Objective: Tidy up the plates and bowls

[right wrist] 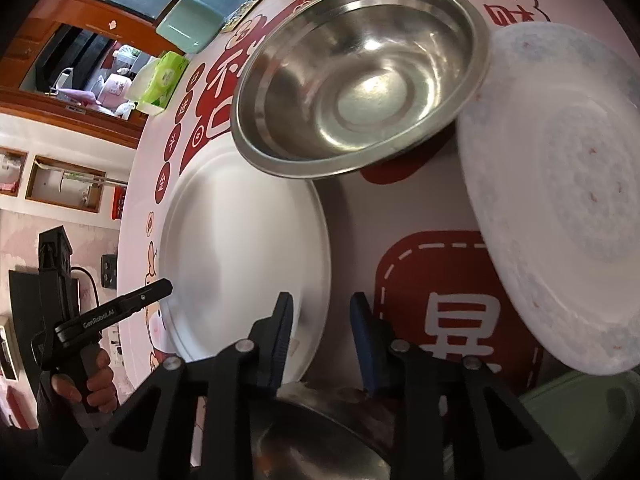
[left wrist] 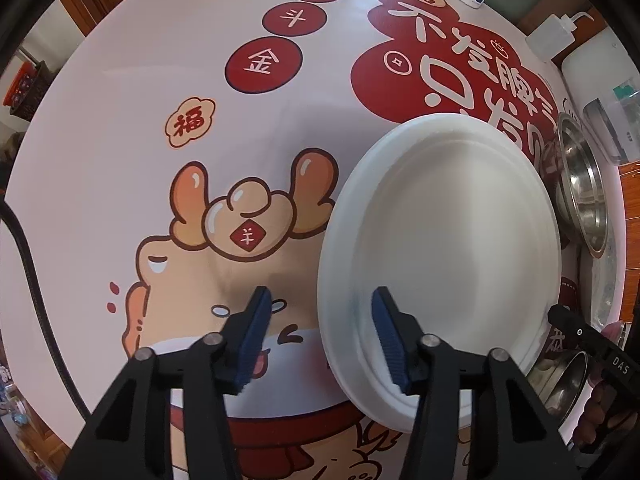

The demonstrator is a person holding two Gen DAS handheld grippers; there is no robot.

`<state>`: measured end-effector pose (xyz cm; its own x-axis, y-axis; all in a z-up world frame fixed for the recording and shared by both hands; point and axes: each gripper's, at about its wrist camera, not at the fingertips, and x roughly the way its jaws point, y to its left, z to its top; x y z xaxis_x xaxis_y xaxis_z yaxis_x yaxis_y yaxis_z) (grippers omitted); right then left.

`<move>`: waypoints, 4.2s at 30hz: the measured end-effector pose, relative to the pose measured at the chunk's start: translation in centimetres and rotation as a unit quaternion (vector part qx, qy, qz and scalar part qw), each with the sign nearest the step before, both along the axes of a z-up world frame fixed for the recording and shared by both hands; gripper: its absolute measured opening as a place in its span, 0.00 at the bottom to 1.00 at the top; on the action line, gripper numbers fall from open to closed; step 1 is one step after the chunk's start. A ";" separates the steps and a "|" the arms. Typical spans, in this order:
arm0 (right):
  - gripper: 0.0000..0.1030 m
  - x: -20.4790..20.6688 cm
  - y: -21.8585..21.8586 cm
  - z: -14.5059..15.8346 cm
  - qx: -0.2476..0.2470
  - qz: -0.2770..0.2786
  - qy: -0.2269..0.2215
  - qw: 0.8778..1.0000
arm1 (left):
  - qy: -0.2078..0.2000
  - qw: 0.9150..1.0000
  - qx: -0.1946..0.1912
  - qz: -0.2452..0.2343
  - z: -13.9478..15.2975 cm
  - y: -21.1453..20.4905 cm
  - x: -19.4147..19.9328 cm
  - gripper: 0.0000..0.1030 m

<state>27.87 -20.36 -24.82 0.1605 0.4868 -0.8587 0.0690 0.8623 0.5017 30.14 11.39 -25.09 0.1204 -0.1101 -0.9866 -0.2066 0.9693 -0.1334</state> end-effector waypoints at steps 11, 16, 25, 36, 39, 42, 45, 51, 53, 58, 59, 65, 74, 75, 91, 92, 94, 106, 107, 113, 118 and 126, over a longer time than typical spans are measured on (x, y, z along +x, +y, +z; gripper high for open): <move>0.16 0.4 0.3 -0.4 0.016 0.010 -0.003 1.000 | -0.016 1.000 -0.002 -0.013 -0.6 -1.0 1.2 0.27; 0.16 0.3 0.2 -0.5 0.022 0.009 -0.004 1.000 | -0.024 1.000 -0.007 -0.019 -0.7 -1.5 1.7 0.22; 0.16 0.2 0.0 -0.6 0.020 0.009 -0.003 1.000 | -0.030 1.000 0.000 -0.009 -0.6 -1.4 1.2 0.22; 0.16 0.6 1.9 0.2 0.023 0.030 -0.008 0.999 | -0.037 0.999 0.003 0.015 0.2 0.6 -0.6 0.22; 0.16 0.6 2.6 0.5 0.023 0.039 -0.012 0.999 | -0.040 0.999 0.004 0.022 0.5 1.4 -1.0 0.22; 0.16 0.6 3.3 0.8 0.024 0.046 -0.017 0.998 | -0.043 0.999 0.004 0.029 0.9 2.1 -1.4 0.22; 0.16 0.6 3.9 1.2 0.020 0.056 -0.024 0.998 | -0.048 0.998 0.007 0.035 1.5 2.7 -1.8 0.22; 0.16 0.4 5.1 2.1 0.016 0.070 -0.032 0.997 | -0.061 0.997 0.011 0.044 2.9 3.7 -2.7 0.22; 0.16 0.2 5.6 2.5 0.017 0.075 -0.036 0.996 | -0.065 0.997 0.013 0.048 3.4 4.0 -3.1 0.22; 0.16 -0.3 6.2 3.6 0.018 0.082 -0.047 0.995 | -0.076 0.995 0.013 0.059 4.6 4.8 -4.3 0.22; 0.16 -0.5 6.3 3.9 0.018 0.083 -0.050 0.995 | -0.079 0.995 0.013 0.061 4.9 4.9 -4.6 0.22; 0.16 -1.7 6.6 6.0 0.021 0.083 -0.071 0.994 | -0.091 0.994 0.015 0.062 6.5 5.1 -6.4 0.22; 0.16 -4.5 5.8 9.6 0.024 0.069 -0.107 0.992 | -0.119 0.991 0.012 0.052 9.8 4.7 -9.6 0.22; 0.16 -4.8 5.8 10.0 0.024 0.067 -0.111 0.991 | -0.122 0.991 0.013 0.050 10.2 4.6 -10.0 0.22; 0.16 -13.1 2.8 12.4 0.013 0.049 -0.133 0.990 | -0.157 0.987 0.015 0.026 14.0 0.7 -17.1 0.22; 0.16 -13.7 2.5 12.4 0.014 0.048 -0.132 0.990 | -0.158 0.987 0.014 0.026 14.1 0.4 -17.6 0.22; 0.16 -14.8 2.1 12.4 0.012 0.048 -0.131 0.990 | -0.160 0.987 0.013 0.025 14.2 -0.1 -18.7 0.22; 0.16 -21.0 -0.7 12.2 -0.002 0.042 -0.128 0.991 | -0.151 0.988 0.005 0.013 13.2 -3.6 -24.6 0.22; 0.16 -21.5 -0.9 12.1 -0.003 0.041 -0.127 0.991 | -0.150 0.989 0.005 0.011 13.2 -4.0 -25.0 0.22; 0.16 -24.2 -2.3 11.5 -0.007 0.031 -0.121 0.992 | -0.142 0.990 0.007 -0.004 12.6 -5.6 -27.1 0.22; 0.16 -26.0 -3.3 10.7 -0.008 0.021 -0.112 0.993 | -0.134 0.991 0.011 -0.017 12.1 -6.9 -28.5 0.22; 0.17 -28.1 -4.6 9.1 -0.009 0.007 -0.091 0.996 | -0.115 0.992 0.019 -0.040 10.9 -8.7 -29.6 0.22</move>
